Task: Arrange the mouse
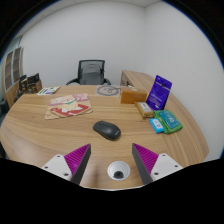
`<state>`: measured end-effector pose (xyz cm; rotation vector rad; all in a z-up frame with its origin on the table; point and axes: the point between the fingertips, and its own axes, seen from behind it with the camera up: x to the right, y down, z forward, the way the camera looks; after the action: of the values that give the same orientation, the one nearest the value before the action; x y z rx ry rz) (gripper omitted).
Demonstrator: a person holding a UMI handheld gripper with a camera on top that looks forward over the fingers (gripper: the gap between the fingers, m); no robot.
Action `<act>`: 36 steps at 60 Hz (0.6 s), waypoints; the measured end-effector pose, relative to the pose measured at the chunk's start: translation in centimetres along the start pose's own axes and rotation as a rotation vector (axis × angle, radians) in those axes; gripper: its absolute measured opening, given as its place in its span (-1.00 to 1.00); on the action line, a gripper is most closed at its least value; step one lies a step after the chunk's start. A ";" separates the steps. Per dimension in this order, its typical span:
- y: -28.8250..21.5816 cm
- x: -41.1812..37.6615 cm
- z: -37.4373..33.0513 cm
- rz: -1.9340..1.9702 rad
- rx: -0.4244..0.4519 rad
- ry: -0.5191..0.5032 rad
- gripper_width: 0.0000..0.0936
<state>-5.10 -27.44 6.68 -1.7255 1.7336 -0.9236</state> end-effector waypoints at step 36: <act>-1.7 0.4 14.4 0.001 -0.024 -0.055 0.85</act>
<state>7.02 -29.31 -1.04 -1.7488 1.7164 -0.8507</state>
